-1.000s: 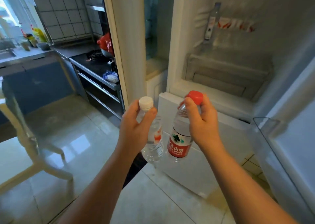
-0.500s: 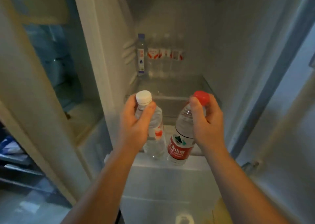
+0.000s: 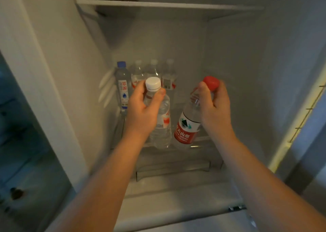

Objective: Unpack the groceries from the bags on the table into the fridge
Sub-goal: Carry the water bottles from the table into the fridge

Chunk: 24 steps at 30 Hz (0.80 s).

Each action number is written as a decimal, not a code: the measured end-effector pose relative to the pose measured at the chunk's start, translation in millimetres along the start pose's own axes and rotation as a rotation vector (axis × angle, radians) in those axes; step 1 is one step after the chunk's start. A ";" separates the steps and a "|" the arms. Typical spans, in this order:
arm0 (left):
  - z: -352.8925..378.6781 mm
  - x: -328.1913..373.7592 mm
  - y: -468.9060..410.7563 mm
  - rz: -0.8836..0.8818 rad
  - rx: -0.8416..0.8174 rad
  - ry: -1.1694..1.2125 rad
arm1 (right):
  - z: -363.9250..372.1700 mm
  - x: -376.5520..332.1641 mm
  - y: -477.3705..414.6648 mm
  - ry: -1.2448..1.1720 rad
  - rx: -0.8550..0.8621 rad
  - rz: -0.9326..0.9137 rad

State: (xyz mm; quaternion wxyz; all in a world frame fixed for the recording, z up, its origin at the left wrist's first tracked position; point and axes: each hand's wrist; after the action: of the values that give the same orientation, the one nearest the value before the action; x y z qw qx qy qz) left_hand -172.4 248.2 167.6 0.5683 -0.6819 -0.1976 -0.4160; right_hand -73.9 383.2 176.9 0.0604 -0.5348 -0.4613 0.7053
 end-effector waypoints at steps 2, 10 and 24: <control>3.9 -7.3 -16.1 0.006 0.001 -0.006 | 9.8 13.8 -16.6 0.031 -0.016 0.023; 17.3 -38.6 -52.6 -0.036 0.044 -0.041 | 43.8 62.8 -61.5 0.012 -0.145 0.156; 11.5 -90.5 0.0 -0.287 -0.084 -0.175 | 21.4 120.9 -10.8 -0.023 -0.607 0.381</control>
State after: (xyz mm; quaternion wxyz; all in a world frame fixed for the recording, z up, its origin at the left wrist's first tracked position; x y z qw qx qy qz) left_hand -220.6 277.3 95.9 0.4545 -0.7035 -0.3240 -0.4398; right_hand -146.5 446.7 100.2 -0.2388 -0.5969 -0.5424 0.5408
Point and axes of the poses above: each hand's wrist, its own y-axis away from the middle knuckle, its own z-axis out of the palm, x = y × z, and after that the axes turned 3 degrees about -z, right-handed
